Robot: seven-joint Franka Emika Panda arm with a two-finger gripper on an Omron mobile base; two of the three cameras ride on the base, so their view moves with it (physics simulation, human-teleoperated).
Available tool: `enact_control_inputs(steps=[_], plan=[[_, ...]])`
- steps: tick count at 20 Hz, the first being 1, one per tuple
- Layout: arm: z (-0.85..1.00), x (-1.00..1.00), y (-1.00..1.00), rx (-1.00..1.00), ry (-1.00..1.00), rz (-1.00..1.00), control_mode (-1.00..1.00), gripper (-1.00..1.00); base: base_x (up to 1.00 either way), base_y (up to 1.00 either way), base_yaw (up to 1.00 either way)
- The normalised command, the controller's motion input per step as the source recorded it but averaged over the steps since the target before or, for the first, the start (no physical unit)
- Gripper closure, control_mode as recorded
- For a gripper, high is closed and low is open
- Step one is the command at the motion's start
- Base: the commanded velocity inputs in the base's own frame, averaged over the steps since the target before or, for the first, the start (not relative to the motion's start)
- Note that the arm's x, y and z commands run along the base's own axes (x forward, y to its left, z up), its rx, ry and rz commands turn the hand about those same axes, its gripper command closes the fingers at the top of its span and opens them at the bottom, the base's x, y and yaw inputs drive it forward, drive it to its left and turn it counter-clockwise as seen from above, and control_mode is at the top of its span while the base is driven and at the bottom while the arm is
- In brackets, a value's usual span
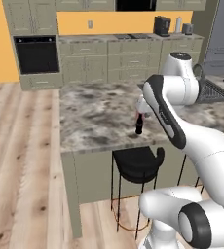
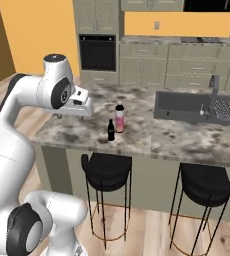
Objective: Place the large bottle from the dining counter next to the other large bottle outside the sink, and place the small bottle from the dining counter next to the other small bottle inside the sink.
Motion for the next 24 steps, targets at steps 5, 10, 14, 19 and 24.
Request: enact_control_inputs(steps=[5,10,14,19,24], plan=[[0.00,0.00,0.00,0.00,0.00,0.00,1.00,-1.00,0.41,-0.13,-0.03],[0.00,0.00,0.00,0.00,0.00,0.00,1.00,-1.00,0.41,-0.11,-0.03],[0.00,0.00,0.00,0.00,0.00,0.00,1.00,-1.00,0.34,-0.08,-0.02],[0.00,0.00,0.00,0.00,0.00,0.00,1.00,-1.00,0.20,-0.03,0.00],[-0.03,0.00,0.00,0.00,0.00,0.00,-1.00,-1.00,0.01,0.00,0.00]])
